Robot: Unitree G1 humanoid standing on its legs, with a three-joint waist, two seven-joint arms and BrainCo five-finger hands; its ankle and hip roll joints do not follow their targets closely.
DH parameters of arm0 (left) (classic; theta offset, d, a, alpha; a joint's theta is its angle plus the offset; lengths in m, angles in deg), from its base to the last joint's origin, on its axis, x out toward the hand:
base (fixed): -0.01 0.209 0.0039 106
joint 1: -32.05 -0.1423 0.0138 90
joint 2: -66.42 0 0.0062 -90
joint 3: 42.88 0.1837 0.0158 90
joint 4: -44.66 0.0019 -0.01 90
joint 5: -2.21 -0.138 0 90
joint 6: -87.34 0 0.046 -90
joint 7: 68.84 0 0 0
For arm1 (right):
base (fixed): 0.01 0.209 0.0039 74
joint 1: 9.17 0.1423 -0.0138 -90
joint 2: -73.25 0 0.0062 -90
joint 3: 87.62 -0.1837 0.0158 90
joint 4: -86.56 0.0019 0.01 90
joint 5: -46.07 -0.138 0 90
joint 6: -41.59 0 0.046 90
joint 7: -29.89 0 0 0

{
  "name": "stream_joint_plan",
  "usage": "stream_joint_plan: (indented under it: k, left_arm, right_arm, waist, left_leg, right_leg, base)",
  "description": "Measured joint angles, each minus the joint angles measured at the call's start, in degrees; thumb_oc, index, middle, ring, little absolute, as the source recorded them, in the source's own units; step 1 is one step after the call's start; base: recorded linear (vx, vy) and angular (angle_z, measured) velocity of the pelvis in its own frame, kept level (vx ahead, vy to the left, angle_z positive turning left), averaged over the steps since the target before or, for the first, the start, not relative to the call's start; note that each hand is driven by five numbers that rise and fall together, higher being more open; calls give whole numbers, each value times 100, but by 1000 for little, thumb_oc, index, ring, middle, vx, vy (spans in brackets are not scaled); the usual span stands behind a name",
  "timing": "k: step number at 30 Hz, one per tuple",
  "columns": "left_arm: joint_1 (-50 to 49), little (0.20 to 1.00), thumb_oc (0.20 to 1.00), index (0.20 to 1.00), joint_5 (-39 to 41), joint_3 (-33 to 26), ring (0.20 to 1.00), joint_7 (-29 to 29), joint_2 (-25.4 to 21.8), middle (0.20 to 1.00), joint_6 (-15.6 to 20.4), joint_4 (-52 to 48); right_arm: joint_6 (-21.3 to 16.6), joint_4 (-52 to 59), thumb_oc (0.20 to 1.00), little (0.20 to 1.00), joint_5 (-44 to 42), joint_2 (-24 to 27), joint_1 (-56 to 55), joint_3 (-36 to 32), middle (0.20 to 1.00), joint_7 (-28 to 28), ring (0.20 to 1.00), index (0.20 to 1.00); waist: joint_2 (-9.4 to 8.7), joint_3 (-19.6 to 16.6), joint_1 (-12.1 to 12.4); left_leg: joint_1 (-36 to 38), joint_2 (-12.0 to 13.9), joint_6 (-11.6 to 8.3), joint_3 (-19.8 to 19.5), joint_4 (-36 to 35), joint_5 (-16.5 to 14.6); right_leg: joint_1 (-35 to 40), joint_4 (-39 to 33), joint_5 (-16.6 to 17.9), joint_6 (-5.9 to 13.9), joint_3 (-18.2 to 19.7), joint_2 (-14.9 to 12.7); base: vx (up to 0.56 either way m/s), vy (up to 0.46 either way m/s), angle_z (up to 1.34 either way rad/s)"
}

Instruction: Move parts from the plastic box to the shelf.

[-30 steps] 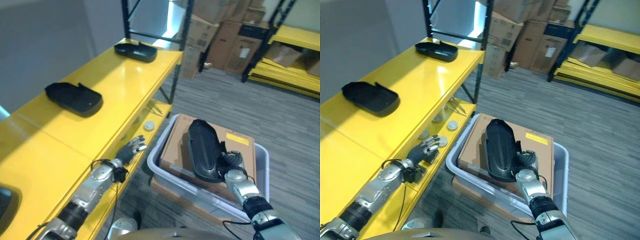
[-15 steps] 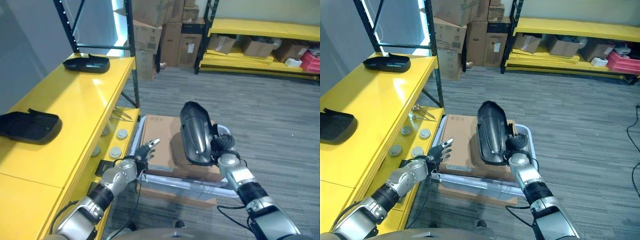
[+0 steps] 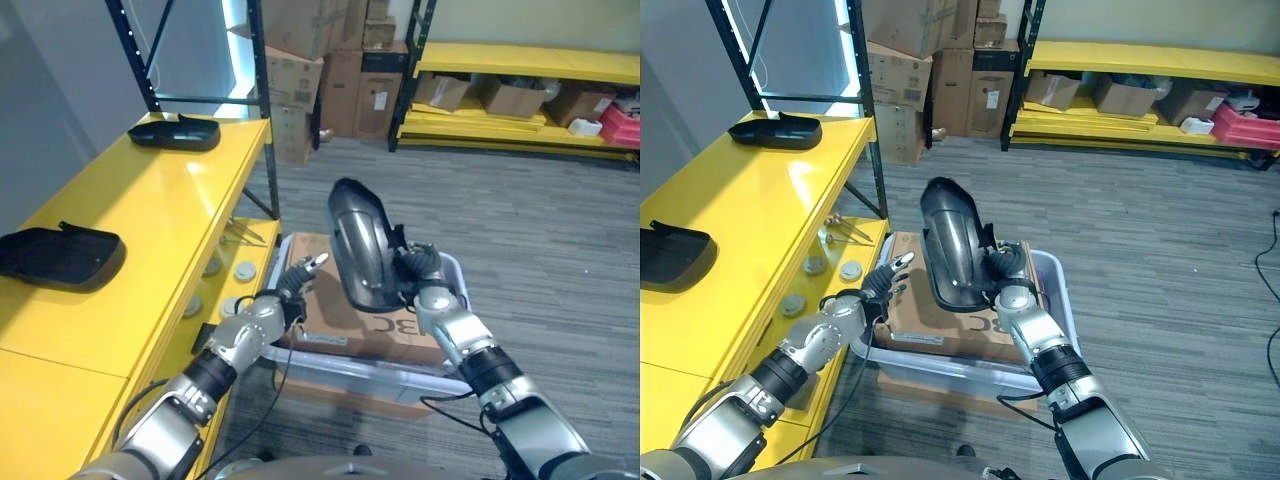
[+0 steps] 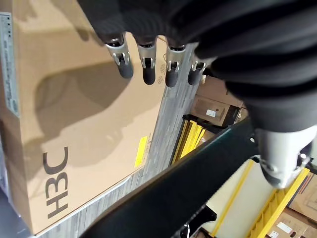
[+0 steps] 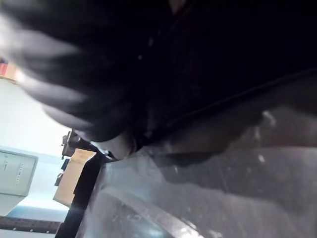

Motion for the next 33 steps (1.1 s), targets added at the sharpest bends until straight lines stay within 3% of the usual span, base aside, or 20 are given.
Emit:
stream_joint_plan:
  k: [20,33]
  left_arm:
    - [0,1000,1000,1000,-408,-69,1000,5,35,1000,25,106]
    - [0,1000,1000,1000,-604,-126,1000,173,-31,1000,302,105]
  right_arm:
    - [125,126,200,200,-60,-275,294,339,200,253,200,200]
    - [241,128,200,200,-64,-253,293,529,200,445,200,200]
  waist:
    - [-8,6,128]
    - [-87,98,161]
  left_leg:
    - [19,-9,0,-22,0,0]
    - [83,-6,-4,-26,-2,-3]
  right_leg:
    - [29,0,-1,1,-17,-1]
    - [94,-1,-18,24,-28,-3]
  base:
    - [0,0,0]
    - [0,0,0]
